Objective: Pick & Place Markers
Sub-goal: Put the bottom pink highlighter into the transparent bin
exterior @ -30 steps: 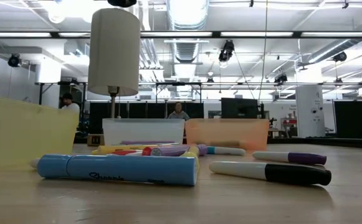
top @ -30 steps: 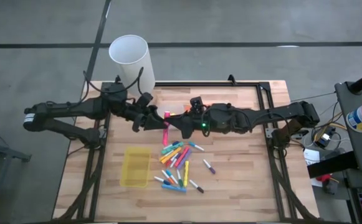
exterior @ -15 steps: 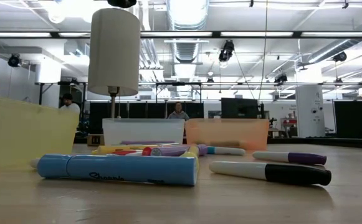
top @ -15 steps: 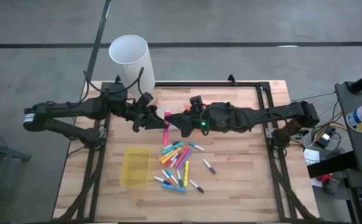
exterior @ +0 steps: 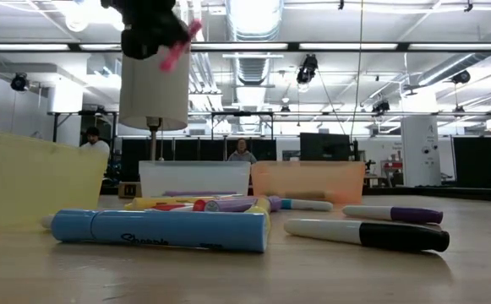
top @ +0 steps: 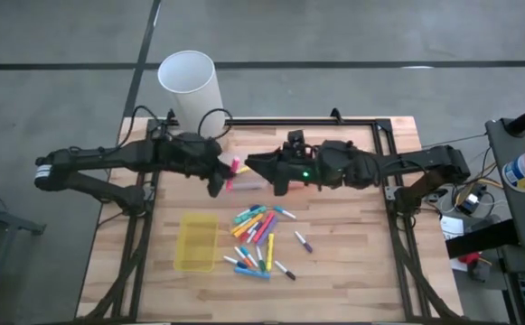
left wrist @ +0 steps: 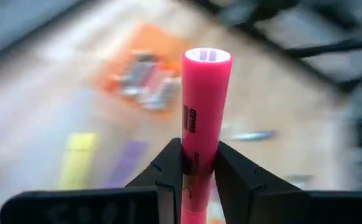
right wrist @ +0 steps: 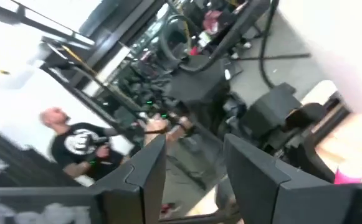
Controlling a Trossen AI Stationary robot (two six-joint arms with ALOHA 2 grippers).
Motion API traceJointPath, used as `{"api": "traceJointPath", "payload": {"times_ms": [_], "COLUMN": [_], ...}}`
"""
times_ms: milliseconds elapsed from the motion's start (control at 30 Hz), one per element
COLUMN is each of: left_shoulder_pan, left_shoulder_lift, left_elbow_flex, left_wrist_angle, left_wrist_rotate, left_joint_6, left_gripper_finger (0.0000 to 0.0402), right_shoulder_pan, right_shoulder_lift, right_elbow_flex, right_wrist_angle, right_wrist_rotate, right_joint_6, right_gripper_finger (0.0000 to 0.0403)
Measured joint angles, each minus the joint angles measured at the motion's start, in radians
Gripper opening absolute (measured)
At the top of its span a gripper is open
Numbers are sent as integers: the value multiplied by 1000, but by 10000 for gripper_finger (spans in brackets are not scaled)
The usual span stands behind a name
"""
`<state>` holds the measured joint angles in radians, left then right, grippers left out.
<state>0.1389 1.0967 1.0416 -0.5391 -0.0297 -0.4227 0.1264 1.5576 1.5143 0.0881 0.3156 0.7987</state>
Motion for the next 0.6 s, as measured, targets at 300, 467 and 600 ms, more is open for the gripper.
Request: {"api": "traceJointPath", "payload": {"times_ms": [300, 467, 600], "left_shoulder_pan": [65, 76, 76], "left_shoulder_lift": [185, 306, 396], "left_elbow_flex": [-26, -27, -27], "left_wrist_angle": [-13, -10, -11], "left_wrist_rotate": [-123, -134, -178], "left_joint_6": [277, 367, 450], "left_gripper_finger": [71, 72, 72], "right_shoulder_pan": [0, 0, 0], "right_shoulder_lift": [-1, -1, -1], "right_elbow_flex": [15, 15, 15], "right_wrist_angle": [21, 27, 22], "right_wrist_rotate": [4, 5, 3], "right_joint_6": [-60, -66, -66], "right_gripper_finger": [139, 140, 139]}}
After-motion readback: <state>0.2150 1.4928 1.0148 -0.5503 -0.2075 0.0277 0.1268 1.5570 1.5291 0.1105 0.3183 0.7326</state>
